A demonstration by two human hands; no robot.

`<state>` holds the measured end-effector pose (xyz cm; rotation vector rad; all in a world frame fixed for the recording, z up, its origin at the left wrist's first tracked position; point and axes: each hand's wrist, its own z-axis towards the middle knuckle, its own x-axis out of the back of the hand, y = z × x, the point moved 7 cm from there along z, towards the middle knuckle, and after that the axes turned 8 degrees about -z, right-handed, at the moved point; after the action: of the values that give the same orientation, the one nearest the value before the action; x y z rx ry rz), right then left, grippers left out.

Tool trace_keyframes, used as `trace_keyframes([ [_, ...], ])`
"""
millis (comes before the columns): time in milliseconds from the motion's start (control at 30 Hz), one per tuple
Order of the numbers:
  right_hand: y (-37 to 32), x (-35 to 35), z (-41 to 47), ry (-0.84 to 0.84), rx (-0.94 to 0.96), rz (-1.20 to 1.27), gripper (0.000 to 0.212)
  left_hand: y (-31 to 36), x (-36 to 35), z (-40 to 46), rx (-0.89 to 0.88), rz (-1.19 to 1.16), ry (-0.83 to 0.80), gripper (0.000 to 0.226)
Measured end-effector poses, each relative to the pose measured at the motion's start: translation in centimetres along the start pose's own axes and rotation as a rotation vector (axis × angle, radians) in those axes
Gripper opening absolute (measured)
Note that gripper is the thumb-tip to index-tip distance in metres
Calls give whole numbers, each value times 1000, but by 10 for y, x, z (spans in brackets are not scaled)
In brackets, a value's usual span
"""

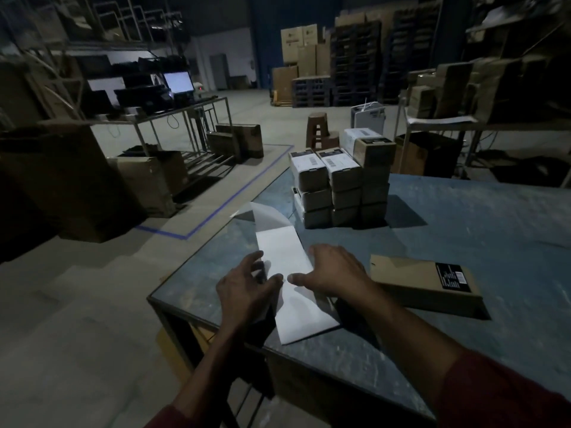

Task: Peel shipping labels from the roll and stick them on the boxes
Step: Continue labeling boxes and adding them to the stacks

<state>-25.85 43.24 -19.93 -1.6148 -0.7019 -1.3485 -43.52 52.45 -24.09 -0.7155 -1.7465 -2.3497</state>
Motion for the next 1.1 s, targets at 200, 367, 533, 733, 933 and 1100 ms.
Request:
trace_keyframes([
  [200, 16, -32, 8, 38, -178, 385, 74, -10, 3, 4, 3, -247, -60, 66],
  [367, 11, -39, 10, 116, -150, 717, 17, -23, 30, 12, 112, -521, 110, 54],
  [533, -6, -39, 18, -79, -252, 1020, 51, -8, 47, -1, -37, -552, 120, 65],
  [733, -17, -16, 21, -134, -175, 1066, 49, 74, 4, -40, -534, -188, -140, 72],
  [933, 1, 3, 11, -171, -187, 1134, 31, 34, 35, -10, -252, -481, -110, 63],
  [1100, 4, 6, 5, -158, -141, 1051, 27, -23, 70, 35, -26, -9, 143, 37],
])
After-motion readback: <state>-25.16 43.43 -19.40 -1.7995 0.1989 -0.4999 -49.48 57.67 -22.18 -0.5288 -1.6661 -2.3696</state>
